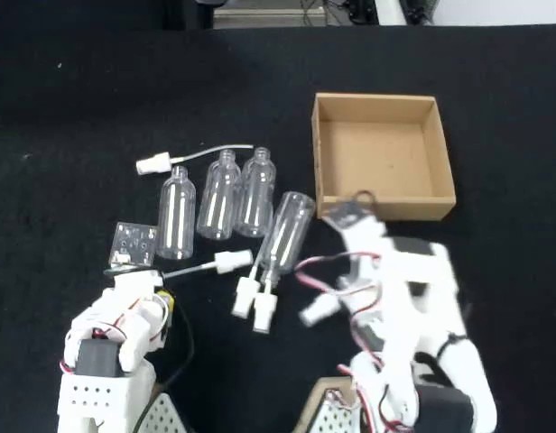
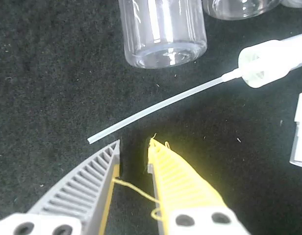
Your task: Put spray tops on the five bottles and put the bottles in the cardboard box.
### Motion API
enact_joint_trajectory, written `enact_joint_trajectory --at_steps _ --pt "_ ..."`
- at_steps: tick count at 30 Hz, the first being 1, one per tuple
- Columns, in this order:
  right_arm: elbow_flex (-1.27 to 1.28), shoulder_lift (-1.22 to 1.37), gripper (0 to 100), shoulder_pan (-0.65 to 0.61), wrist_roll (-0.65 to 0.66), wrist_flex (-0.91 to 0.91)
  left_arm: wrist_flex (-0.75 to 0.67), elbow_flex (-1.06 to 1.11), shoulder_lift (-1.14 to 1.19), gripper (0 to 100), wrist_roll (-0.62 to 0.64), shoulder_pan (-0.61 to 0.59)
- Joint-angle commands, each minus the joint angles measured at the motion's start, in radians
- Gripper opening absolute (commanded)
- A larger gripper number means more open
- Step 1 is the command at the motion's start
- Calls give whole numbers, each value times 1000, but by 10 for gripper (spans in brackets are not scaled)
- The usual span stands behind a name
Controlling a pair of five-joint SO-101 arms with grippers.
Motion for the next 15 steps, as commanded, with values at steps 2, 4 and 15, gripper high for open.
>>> enact_joint_trajectory --at_steps 2,4,15 --pt "-82 -50 10 -212 -117 -26 20 8 -12 95 -6 -12" --pt "-96 -50 10 -258 -157 -55 20 8 -12 95 -6 -12" --pt "-390 -51 10 -160 -196 247 20 8 -12 95 -6 -12"
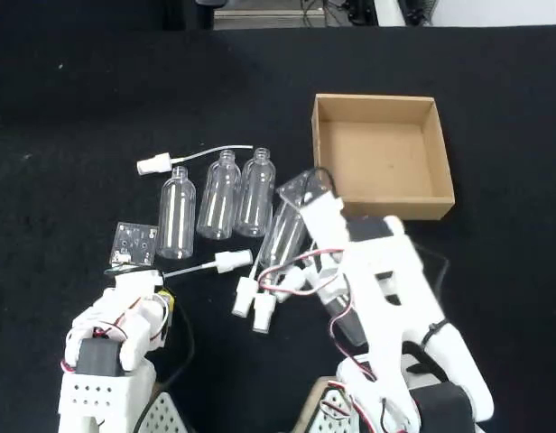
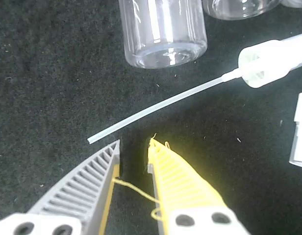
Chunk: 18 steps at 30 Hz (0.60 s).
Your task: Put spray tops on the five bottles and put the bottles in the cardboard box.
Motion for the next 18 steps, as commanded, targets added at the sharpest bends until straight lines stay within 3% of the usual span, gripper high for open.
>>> enact_joint_trajectory --at_steps 1,6,12,18 --pt "-193 -51 10 89 -6 127 20 8 -12 95 -6 -12" --pt "-321 -51 10 290 28 233 20 8 -12 95 -6 -12" --pt "-260 -70 10 517 123 239 20 8 -12 95 -6 -12" --pt "-54 -251 10 586 153 147 20 8 -12 95 -5 -8"
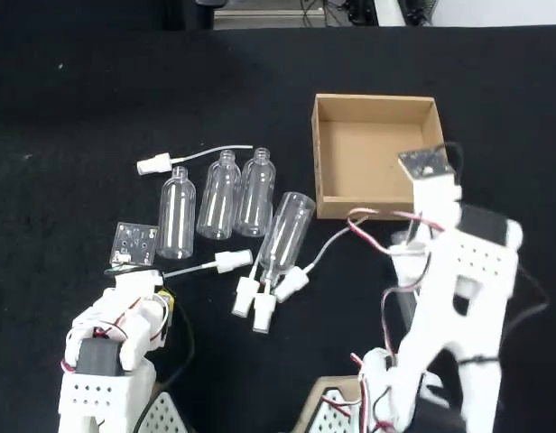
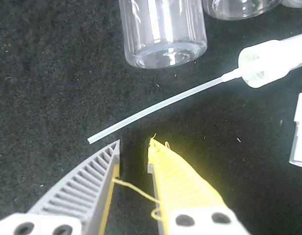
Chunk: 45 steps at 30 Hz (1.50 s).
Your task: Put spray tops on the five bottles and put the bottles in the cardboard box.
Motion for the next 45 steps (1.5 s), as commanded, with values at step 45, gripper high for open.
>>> enact_joint_trajectory --at_steps 45 --pt "545 -504 11 -87 -290 -497 71 -823 651 224 -121 249"
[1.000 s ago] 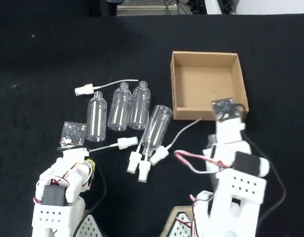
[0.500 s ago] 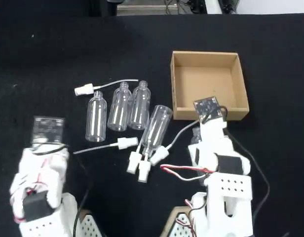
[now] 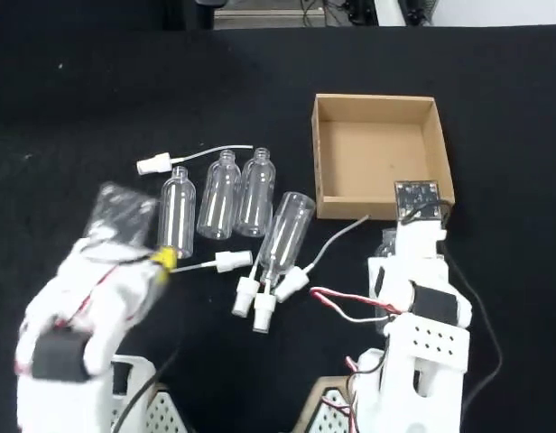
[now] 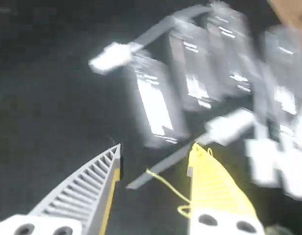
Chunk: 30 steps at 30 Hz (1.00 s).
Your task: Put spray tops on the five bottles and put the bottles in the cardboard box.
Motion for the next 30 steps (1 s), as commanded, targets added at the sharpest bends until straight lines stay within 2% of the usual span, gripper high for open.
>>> enact_joint_trajectory --at_steps 1,5,11,14,21,30 --pt "-7 -21 11 23 -32 -28 8 -137 334 224 143 274" --pt "-7 -21 11 25 -37 -28 2 -188 540 225 196 450" --pt "-2 -21 11 95 -37 -68 -44 -186 730 225 224 576" --pt "-1 -21 11 103 -37 -75 -132 -165 804 225 308 581" --pt "1 -21 11 100 -37 -74 -270 -140 944 224 324 578" --pt "2 -21 11 100 -37 -75 -333 -147 1065 224 322 423"
